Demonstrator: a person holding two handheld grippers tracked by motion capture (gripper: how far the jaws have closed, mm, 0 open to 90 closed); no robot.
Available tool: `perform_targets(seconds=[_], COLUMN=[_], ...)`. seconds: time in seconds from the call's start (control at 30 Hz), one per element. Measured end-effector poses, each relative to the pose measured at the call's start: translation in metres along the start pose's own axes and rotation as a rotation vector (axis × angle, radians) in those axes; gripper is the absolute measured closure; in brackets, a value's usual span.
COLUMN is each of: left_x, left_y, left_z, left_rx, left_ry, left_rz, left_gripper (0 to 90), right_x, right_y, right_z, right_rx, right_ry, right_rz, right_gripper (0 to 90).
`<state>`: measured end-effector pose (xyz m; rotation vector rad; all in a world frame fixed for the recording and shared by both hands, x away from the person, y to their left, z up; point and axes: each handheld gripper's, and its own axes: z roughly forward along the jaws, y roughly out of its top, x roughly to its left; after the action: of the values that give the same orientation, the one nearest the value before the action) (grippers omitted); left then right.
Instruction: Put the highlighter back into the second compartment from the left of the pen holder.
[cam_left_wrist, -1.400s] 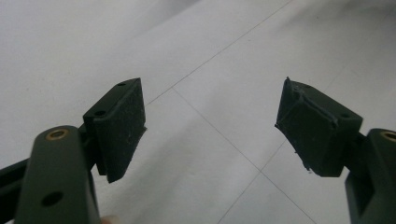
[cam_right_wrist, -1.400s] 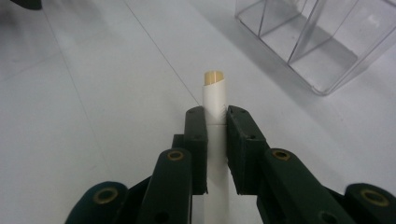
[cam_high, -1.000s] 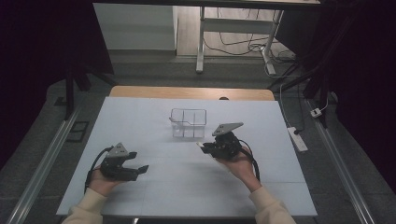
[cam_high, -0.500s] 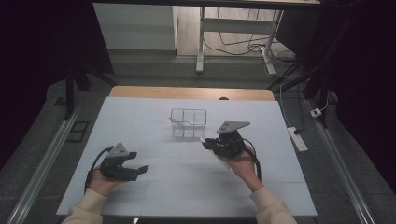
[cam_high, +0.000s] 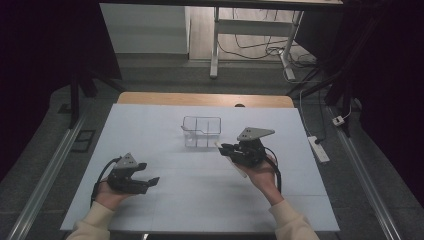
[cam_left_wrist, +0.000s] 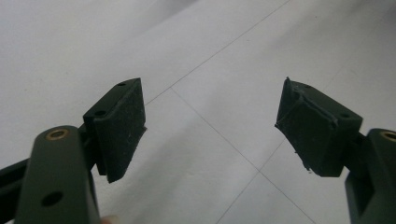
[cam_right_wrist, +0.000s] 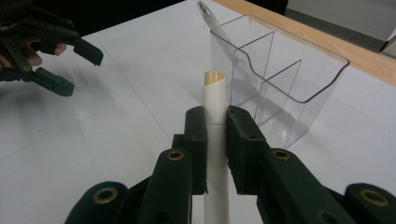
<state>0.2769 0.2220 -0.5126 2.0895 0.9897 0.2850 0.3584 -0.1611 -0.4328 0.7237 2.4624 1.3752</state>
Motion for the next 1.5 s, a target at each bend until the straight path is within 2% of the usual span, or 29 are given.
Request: perform_targets(seconds=[0.53, 0.73, 1.23, 1.5], left_x=[-0.001, -0.001, -0.001, -0.001], left_y=[0.0, 0.0, 0.001, 0.001], left_z=[0.0, 0.0, -0.001, -0.001], left_rx=[0.002, 0.003, -0.007, -0.007], left_ry=[0.0, 0.001, -0.004, -0.005], left_rz=[0.001, 0.007, 0.003, 0.006], left_gripper=[23.8, 23.8, 23.8, 23.8], right_x=[-0.005, -0.006, -0.014, -0.018], right_y=[0.006, 0.008, 0.023, 0.027], right_z=[-0.011, -0.013, -0.009, -0.009], right_rx=[-0.093, -0.102, -0.166, -0.172], right_ry=[-0.017, -0.024, -0.035, -0.04], right_rz=[0.021, 0.017, 0.05, 0.067], right_gripper=[78.1, 78.1, 78.0, 78.0])
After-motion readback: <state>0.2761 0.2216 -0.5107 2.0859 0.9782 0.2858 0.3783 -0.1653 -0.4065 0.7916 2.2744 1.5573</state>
